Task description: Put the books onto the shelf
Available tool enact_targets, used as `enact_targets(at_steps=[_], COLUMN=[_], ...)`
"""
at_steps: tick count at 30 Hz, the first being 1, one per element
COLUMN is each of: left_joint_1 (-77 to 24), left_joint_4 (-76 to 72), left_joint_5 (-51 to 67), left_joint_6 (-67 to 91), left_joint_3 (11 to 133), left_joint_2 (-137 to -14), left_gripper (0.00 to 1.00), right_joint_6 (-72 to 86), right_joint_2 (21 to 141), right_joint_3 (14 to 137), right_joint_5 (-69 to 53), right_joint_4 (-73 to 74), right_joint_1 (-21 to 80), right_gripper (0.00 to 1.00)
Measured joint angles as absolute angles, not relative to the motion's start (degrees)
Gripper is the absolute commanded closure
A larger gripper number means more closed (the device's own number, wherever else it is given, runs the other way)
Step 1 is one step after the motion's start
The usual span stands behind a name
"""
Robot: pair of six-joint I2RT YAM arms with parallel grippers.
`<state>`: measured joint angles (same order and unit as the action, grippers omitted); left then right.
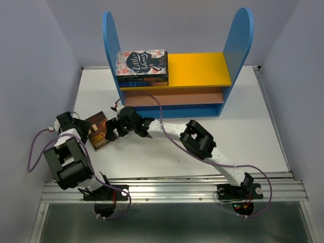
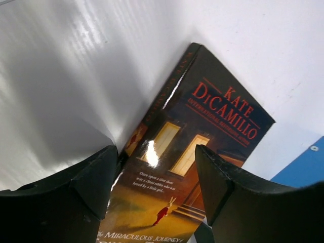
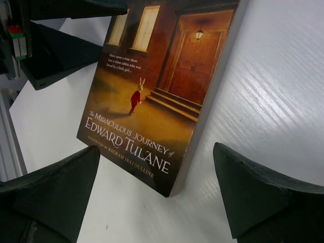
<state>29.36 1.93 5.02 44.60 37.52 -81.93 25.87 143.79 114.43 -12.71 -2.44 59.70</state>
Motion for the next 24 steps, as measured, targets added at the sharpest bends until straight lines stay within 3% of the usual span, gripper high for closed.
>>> enact_targets(at_steps=[4, 11, 24], left_joint_1=[29.36, 28.91, 27.46], left_joint_4=[-0.56, -7.79, -14.87], left_joint_5=[6.76, 8.38, 7.03], left_joint_6=[43.88, 43.35, 44.23], left_joint_3=[37.3, 34.39, 29.8], left_joint_2=[-82.85, -83.22, -81.28], left_gripper=[0.31, 0.39, 0.39], right_joint_6=[27.11, 28.93, 33.23], right_joint_2=[145.29, 146.1, 145.1], right_joint_3=[116.79, 118.04, 116.03], right_joint_5=[-14.28, -17.78, -16.88], right_joint_4=[-1.78, -1.34, -1.63], right_joint_1=[59.7, 59.44, 59.48], right_gripper=[0.1, 0.12, 0.29])
